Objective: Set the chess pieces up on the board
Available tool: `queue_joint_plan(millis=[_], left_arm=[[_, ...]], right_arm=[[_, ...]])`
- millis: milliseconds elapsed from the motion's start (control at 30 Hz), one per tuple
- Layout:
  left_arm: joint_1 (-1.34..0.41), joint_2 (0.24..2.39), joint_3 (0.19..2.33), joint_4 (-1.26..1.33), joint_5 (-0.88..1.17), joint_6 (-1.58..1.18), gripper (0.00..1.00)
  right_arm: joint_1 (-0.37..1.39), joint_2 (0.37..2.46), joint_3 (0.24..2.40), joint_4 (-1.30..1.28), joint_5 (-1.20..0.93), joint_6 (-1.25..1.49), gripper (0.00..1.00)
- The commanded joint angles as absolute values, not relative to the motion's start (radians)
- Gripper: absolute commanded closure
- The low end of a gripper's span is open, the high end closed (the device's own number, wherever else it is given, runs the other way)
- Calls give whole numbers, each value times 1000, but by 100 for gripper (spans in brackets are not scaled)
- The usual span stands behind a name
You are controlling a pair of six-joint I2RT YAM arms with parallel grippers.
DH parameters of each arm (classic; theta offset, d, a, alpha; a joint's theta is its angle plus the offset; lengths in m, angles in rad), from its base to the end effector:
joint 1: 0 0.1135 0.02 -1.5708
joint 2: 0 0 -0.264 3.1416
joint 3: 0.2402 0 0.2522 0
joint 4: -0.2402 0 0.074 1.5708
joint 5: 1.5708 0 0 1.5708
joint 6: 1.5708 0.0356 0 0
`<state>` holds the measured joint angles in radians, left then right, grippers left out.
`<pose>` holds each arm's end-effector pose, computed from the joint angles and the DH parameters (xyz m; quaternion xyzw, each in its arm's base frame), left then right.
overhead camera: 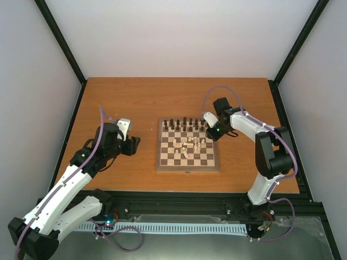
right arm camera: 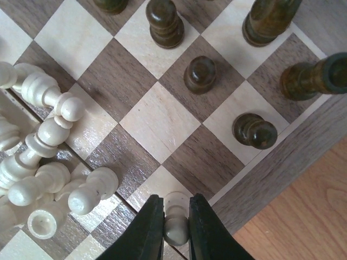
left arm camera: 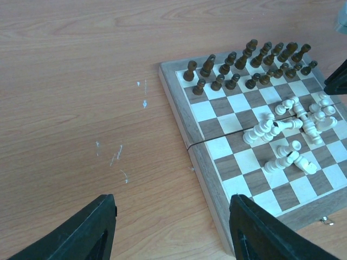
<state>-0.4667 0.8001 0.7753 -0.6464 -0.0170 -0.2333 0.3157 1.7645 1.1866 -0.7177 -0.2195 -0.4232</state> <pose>0.1506 -0.0752 0.2886 0.1012 0.8948 -0.1419 0.4110 0.3192 0.1124 0.1844 -0.3695 0.9127 0.1010 0.1420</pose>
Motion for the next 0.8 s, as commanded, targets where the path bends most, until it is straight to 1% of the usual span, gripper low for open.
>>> queue_joint_plan(millis=[0, 133, 467, 767], left_arm=[[-463, 811, 810, -646, 33, -215, 40], [-463, 811, 806, -637, 66, -213, 40], [-463, 813, 802, -634, 87, -215, 40], [-463, 818, 802, -634, 94, -213, 40]], right_arm=[[323, 1775, 1177, -720, -223, -430, 89], [323, 1730, 1175, -752, -236, -431, 94], [332, 1528, 1077, -822, -285, -486, 95], [360, 1473, 965, -812, -320, -545, 96]])
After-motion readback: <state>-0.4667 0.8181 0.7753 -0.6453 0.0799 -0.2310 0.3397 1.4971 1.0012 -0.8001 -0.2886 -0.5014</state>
